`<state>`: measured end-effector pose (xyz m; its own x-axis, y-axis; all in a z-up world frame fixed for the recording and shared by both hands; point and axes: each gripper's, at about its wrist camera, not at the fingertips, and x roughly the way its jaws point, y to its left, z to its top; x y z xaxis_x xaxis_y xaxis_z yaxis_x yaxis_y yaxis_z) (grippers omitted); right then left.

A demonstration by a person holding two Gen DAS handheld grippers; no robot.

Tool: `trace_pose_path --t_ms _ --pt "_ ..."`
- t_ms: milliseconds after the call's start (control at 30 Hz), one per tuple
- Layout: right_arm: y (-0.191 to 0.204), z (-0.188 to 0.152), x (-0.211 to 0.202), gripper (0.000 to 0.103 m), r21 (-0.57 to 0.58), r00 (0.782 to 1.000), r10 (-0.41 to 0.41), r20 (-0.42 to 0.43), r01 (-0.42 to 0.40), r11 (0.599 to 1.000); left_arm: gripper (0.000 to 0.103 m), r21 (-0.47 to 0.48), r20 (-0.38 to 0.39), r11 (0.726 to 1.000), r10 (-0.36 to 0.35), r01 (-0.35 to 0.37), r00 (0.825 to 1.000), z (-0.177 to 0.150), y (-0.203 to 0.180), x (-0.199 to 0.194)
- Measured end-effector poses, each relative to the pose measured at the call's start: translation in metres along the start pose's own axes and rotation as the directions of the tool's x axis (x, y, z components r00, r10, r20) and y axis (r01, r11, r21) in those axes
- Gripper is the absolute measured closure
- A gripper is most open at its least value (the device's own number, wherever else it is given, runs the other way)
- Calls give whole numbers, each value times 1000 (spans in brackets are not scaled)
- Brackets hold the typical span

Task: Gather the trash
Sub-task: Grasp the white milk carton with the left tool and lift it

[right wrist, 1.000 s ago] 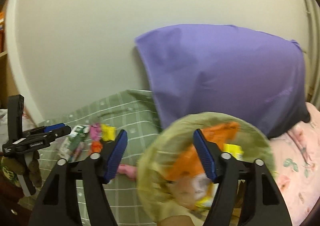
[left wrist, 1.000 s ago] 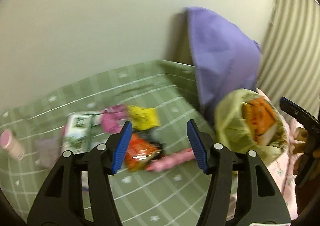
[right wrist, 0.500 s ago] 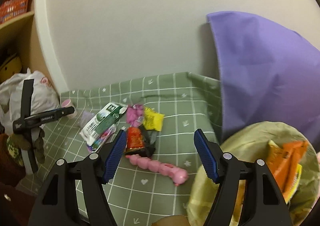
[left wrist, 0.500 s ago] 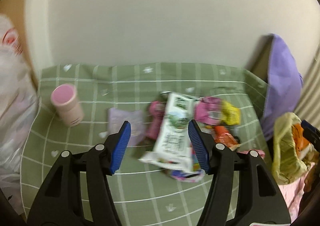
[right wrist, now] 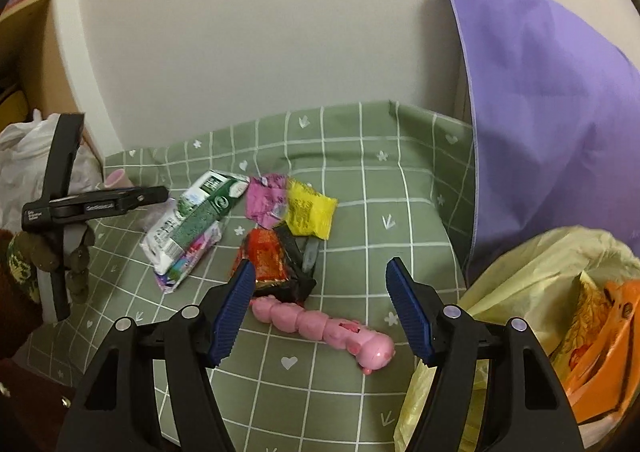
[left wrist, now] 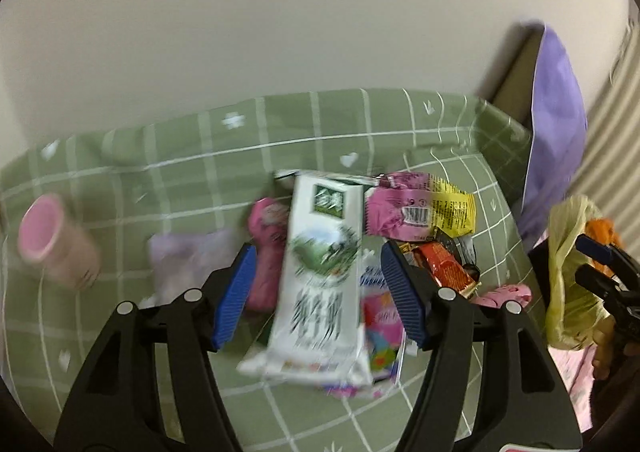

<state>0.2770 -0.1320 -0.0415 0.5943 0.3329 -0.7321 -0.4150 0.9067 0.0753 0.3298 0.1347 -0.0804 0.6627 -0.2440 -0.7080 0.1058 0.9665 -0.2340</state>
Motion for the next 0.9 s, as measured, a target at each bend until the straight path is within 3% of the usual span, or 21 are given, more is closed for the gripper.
trace_pose_path --t_ms 200,300,400,500,633,700,800,900 --pt "-5 -6 9 39 10 999 -13 -43 13 1000 42 75 -117 992 109 -100 987 23 -16 61" --pt "-9 -11 14 39 24 998 -16 -64 18 1000 42 80 -170 991 121 -109 978 31 -19 82" --pt "-11 -12 18 39 26 997 -12 -74 14 1000 49 55 -204 993 114 -105 972 34 -17 85" --pt "-8 -9 21 39 11 998 -2 -64 3 1000 49 25 -135 996 84 -81 987 30 -13 51" --pt "6 1 38 39 -8 997 40 -63 -41 999 49 -91 14 995 49 -47 999 7 6 -20" --pt "19 7 47 39 -38 996 69 -63 -72 997 49 -140 90 988 82 -69 993 -7 16 -53" --pt "49 19 63 39 -108 992 117 -56 -122 987 49 -236 178 964 169 -125 969 -27 37 -94" --pt "83 31 81 39 -160 979 202 -44 -206 965 50 -302 180 938 231 -170 956 -43 51 -114"
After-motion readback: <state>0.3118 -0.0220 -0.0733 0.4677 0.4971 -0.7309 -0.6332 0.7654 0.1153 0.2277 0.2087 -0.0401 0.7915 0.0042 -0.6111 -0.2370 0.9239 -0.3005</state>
